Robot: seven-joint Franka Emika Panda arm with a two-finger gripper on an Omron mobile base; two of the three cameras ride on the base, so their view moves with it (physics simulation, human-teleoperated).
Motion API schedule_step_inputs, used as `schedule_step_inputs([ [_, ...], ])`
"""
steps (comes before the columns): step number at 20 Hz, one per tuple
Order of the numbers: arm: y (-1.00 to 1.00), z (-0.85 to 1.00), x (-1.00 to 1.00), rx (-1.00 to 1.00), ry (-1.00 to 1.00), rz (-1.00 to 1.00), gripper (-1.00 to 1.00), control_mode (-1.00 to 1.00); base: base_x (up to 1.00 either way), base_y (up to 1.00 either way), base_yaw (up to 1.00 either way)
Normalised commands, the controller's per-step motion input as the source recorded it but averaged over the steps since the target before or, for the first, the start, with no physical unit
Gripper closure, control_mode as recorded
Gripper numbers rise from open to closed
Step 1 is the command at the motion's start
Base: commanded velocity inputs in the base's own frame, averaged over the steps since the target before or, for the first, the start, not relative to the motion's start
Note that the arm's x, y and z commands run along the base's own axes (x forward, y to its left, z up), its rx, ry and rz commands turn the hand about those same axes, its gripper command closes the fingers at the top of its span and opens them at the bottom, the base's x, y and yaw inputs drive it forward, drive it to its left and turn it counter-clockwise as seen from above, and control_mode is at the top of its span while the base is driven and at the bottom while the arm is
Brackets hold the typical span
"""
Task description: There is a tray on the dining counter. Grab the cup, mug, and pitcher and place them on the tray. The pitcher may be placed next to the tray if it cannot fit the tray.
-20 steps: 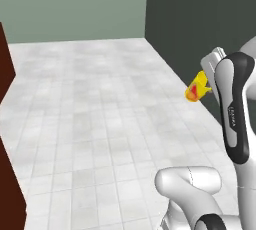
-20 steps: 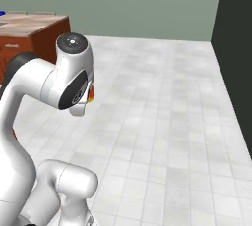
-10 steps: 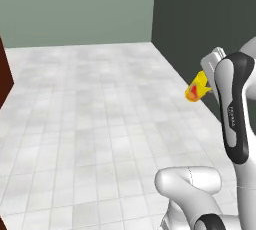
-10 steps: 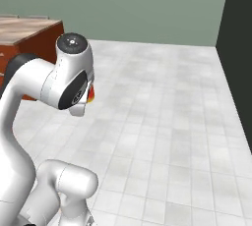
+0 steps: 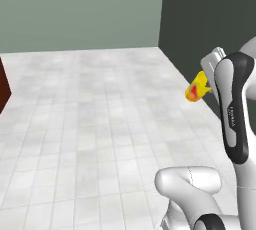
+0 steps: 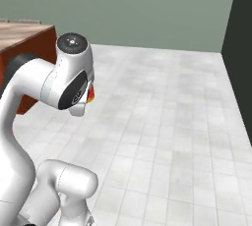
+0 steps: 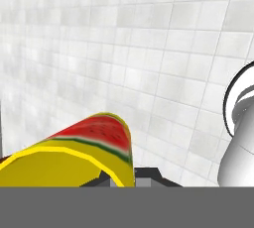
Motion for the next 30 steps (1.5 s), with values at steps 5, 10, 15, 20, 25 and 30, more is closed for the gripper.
schedule_step_inputs([
  [5, 0.00, 0.00, 0.00, 0.00, 0.00, 0.00, 1.00, 1.00, 1.00, -0.13, 0.05],
  [10, 0.00, 0.00, 0.00, 0.00, 0.00, 0.00, 1.00, 1.00, 1.00, -0.15, 0.05],
  [15, 0.00, 0.00, 0.00, 0.00, 0.00, 0.00, 1.00, 1.00, 1.00, -0.14, 0.05],
  [20, 0.00, 0.00, 0.00, 0.00, 0.00, 0.00, 1.00, 1.00, 1.00, -0.15, 0.06],
  [25, 0.00, 0.00, 0.00, 0.00, 0.00, 0.00, 1.00, 1.00, 1.00, -0.20, 0.07],
  [30, 0.00, 0.00, 0.00, 0.00, 0.00, 0.00, 1.00, 1.00, 1.00, -0.20, 0.06],
])
